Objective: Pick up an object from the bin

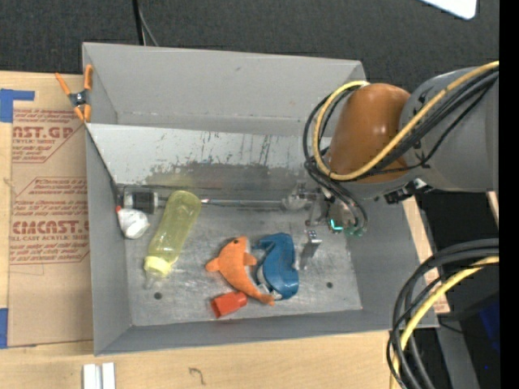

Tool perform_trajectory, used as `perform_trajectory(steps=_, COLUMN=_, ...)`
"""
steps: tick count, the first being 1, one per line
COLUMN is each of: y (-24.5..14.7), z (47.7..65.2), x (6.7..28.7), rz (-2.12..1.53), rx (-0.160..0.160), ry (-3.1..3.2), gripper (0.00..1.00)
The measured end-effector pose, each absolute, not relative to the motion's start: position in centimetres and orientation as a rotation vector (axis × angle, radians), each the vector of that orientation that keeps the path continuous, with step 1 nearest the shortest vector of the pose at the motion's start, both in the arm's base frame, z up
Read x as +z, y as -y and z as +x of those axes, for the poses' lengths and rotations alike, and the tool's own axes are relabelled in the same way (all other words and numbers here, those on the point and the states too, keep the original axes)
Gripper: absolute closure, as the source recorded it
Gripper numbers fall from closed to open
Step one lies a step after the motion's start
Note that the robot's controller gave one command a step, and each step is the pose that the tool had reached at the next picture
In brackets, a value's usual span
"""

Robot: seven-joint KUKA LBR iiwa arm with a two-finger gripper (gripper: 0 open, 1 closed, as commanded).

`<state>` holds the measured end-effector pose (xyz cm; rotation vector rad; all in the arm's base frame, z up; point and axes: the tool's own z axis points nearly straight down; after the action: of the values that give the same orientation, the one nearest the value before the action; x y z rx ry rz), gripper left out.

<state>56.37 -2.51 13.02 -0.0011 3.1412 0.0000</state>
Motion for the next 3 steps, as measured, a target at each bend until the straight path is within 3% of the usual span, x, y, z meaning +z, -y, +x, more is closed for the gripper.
perform_trajectory(steps=1, y=0.8, z=56.0, x=11.7, rz=-0.152, rx=-0.012, ry=-3.135, gripper=0.00)
perform_trajectory(steps=2, y=-0.4, z=56.2, x=11.3, rz=-0.263, rx=0.000, ry=-3.107, gripper=1.00)
perform_trajectory(steps=3, y=-0.3, z=56.5, x=11.3, rz=-0.263, rx=-0.004, ry=-3.091, gripper=0.00)
